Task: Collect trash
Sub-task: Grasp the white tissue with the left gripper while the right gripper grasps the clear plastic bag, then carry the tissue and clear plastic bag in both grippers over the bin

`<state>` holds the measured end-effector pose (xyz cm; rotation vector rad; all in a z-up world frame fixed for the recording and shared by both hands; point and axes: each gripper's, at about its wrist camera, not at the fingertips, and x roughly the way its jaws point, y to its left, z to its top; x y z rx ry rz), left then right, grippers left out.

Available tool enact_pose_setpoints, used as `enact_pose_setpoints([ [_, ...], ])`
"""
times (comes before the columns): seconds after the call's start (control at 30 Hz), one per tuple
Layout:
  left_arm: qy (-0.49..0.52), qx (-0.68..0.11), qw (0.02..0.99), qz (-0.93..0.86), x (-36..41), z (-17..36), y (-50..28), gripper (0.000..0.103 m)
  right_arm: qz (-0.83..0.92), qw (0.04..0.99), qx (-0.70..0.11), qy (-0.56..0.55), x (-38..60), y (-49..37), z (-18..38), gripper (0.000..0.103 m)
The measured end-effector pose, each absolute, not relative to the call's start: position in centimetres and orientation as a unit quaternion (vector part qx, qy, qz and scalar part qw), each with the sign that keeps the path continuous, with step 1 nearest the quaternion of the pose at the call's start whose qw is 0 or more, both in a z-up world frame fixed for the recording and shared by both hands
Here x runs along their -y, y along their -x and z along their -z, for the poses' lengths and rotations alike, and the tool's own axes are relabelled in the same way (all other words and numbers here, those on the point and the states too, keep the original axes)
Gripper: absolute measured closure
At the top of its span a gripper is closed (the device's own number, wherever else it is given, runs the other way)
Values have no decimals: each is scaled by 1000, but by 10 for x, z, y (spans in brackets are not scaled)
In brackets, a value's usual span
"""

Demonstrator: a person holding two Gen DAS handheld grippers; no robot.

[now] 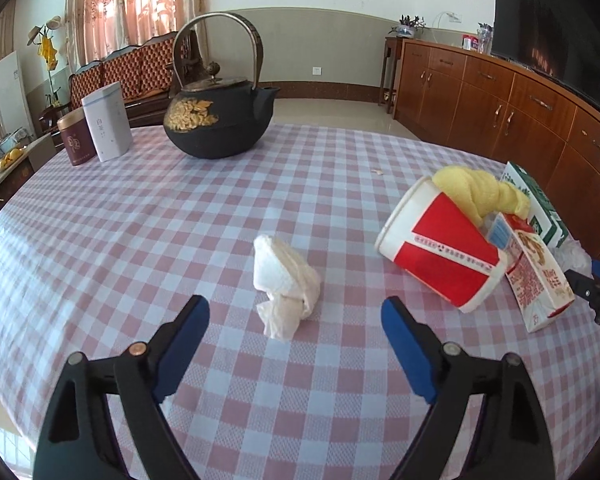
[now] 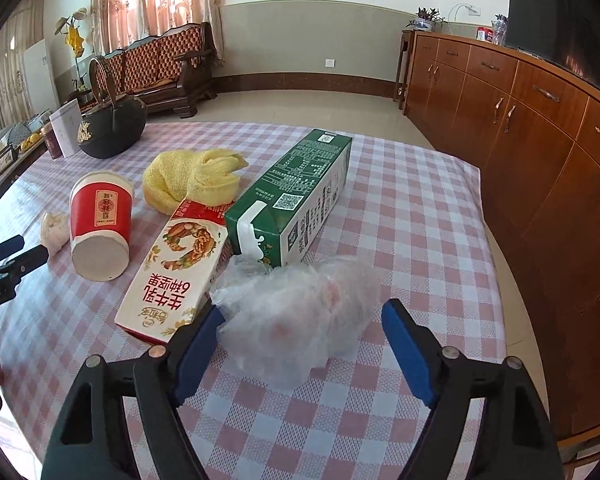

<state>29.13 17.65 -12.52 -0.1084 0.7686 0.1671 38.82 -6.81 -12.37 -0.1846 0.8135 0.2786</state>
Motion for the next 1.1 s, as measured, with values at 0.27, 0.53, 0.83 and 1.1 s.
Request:
enact_pose_setpoints([
  [0.27, 69, -426, 899, -65, -182, 137, -312, 57, -150, 904, -396, 66, 74, -390, 127, 51],
  [0.53, 95, -405, 908, -55, -190, 124, -296, 75, -156, 910, -380, 52, 80, -372, 116, 53],
  [0.83, 69, -363, 929, -36, -156, 91, -245, 75, -144, 922, -356, 43, 97, -343, 89, 53],
  [1.1, 41, -338, 940, -6, -111, 63, -209, 75, -130, 933, -334, 33, 127, -303, 60, 53],
])
